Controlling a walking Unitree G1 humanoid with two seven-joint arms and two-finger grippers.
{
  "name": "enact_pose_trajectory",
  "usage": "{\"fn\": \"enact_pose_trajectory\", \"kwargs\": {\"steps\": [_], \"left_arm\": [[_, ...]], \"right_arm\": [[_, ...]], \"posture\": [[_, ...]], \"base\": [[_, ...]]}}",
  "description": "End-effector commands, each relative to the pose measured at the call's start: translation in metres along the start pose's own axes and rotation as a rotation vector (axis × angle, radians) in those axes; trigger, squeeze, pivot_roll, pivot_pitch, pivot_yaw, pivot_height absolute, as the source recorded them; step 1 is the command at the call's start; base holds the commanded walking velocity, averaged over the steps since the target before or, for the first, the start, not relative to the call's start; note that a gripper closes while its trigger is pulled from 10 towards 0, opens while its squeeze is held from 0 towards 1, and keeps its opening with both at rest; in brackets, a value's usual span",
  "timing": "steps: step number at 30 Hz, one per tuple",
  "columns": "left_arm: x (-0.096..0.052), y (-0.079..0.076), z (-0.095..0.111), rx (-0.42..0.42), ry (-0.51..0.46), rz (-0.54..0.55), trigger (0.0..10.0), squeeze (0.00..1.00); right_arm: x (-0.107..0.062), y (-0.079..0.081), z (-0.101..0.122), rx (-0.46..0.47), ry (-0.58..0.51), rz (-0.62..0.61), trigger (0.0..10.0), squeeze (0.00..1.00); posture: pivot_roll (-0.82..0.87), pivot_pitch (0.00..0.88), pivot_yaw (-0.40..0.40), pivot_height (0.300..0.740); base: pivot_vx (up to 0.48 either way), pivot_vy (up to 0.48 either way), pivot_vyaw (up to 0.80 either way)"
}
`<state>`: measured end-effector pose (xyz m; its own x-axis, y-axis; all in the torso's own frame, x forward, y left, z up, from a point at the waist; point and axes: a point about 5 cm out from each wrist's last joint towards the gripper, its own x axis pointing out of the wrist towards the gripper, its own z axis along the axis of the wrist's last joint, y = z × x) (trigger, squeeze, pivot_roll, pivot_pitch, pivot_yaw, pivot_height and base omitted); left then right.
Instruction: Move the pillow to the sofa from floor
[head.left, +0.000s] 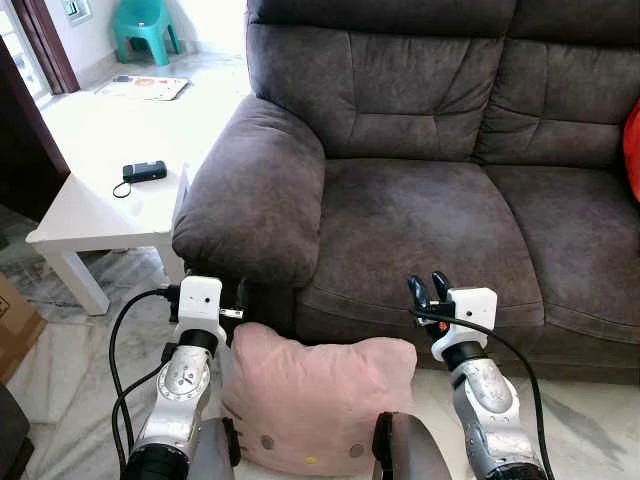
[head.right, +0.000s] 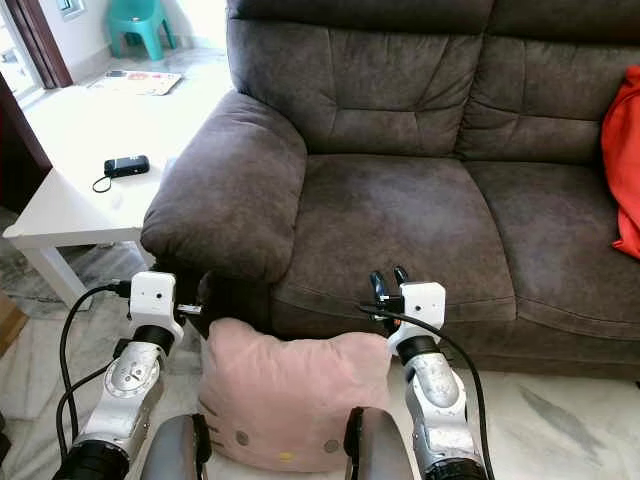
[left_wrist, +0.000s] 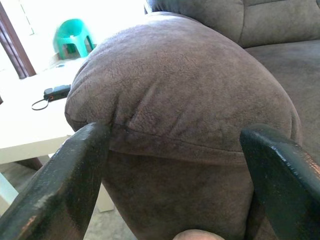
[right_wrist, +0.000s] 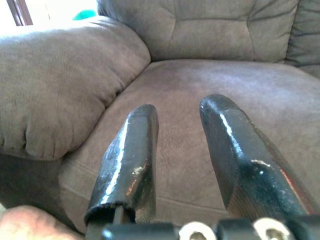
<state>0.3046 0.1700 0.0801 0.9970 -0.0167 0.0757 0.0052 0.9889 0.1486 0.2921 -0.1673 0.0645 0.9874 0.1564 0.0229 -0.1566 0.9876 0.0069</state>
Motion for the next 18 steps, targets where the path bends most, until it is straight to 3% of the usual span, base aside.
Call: {"fn": "enact_pose_trajectory", "kwargs": {"steps": [1,7,11,18], "left_arm": [[0.000,0.000,-0.004,-0.011,0.028,0.002,10.0,0.00],[0.000,0.000,-0.004,-0.012,0.032,0.003,10.0,0.00],[0.000,0.000,-0.005,-0.013,0.038,0.003,10.0,0.00],[-0.001,0.002,-0.021,-0.167,0.158,0.022,10.0,0.00]], "right_arm": [[0.002,0.001,0.005,-0.005,-0.020,0.006,10.0,0.00],[0.002,0.001,0.006,-0.013,-0.027,0.018,10.0,0.00],[0.001,0.001,0.006,-0.015,-0.030,0.016,10.0,0.00],[0.001,0.000,0.008,-0.022,-0.037,0.016,10.0,0.00]], "posture": [[0.05,0.000,-0.057,0.521],[0.05,0.000,-0.059,0.481],[0.05,0.000,-0.060,0.481],[0.04,0.000,-0.063,0.481]], "base": [[0.000,0.000,0.00],[0.000,0.000,0.00],[0.000,0.000,0.00],[0.000,0.000,0.00]]}}
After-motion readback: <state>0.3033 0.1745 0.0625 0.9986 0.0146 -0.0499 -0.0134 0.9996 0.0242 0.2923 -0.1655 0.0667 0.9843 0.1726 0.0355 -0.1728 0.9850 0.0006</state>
